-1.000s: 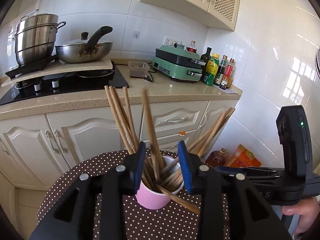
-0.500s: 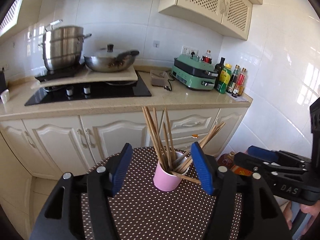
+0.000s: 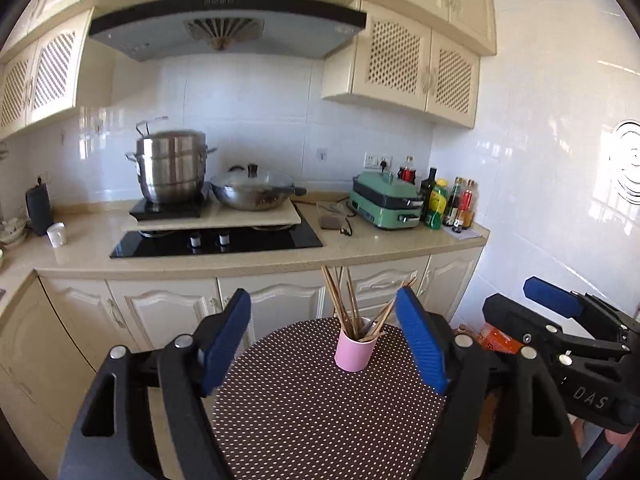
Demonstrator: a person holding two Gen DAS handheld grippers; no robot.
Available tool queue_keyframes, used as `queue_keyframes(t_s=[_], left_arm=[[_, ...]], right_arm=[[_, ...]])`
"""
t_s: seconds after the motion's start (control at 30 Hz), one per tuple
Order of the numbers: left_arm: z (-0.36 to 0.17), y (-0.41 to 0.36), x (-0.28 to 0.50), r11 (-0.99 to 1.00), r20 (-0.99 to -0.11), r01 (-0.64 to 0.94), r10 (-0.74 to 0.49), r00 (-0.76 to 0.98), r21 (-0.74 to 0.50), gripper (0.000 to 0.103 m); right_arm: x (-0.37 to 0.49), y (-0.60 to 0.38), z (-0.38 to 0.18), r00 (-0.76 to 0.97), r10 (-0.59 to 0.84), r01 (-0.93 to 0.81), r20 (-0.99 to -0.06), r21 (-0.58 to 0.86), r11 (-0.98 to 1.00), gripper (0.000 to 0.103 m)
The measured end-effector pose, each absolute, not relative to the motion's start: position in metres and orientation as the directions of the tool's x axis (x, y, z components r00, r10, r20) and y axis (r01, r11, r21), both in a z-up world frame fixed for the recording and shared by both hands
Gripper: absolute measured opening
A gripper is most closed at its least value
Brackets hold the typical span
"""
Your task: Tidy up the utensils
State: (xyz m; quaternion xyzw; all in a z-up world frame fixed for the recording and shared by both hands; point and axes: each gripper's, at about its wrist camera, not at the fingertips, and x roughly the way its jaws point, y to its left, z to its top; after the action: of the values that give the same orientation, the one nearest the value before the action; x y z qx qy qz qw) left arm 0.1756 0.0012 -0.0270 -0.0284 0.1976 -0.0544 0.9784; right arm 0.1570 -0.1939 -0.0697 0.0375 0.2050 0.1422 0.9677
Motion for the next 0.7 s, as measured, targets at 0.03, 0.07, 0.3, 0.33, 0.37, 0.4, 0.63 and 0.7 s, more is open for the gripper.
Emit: queue_keyframes(t_s=[0.03,0.07,0.3,0.33,0.37,0.4,0.63,0.7], left_arm=[[-0.020,0.003,0.161,0.993,-0.374,0.102,-0.119,0.920,-0.063,0.077],[-0.015,0.005,0.151,0.993,-0.371,0.105,-0.117,0.921,-0.053,0.078],[0.021,0.028,0.078,0.994,-0.313,0.097,-0.111,0.943,-0.058,0.082],[0.026,0.029,0.071,0.994,-0.304,0.096,-0.110,0.946,-0.059,0.082],[0.029,0.030,0.065,0.994,-0.298,0.095,-0.108,0.948,-0.058,0.082],[0.033,0.030,0.058,0.994,-0.291,0.093,-0.105,0.951,-0.057,0.083],[0.055,0.024,0.028,0.997,-0.244,0.067,-0.071,0.967,-0.025,0.084],[0.060,0.022,0.024,0.998,-0.232,0.066,-0.070,0.970,-0.025,0.084]], right_arm=[[0.145,-0.190,-0.065,0.881,0.286,-0.259,-0.376,0.124,0.958,0.074],[0.130,-0.185,-0.059,0.888,0.288,-0.262,-0.359,0.120,0.958,0.074],[0.066,-0.167,-0.029,0.916,0.271,-0.257,-0.297,0.084,0.963,0.080],[0.059,-0.165,-0.025,0.918,0.269,-0.258,-0.291,0.076,0.963,0.081],[0.052,-0.164,-0.020,0.921,0.266,-0.257,-0.285,0.070,0.964,0.083],[0.048,-0.165,-0.017,0.923,0.265,-0.256,-0.280,0.068,0.964,0.083],[0.019,-0.165,0.002,0.934,0.258,-0.258,-0.247,0.034,0.966,0.088],[0.014,-0.166,0.005,0.934,0.258,-0.259,-0.245,0.029,0.965,0.089]])
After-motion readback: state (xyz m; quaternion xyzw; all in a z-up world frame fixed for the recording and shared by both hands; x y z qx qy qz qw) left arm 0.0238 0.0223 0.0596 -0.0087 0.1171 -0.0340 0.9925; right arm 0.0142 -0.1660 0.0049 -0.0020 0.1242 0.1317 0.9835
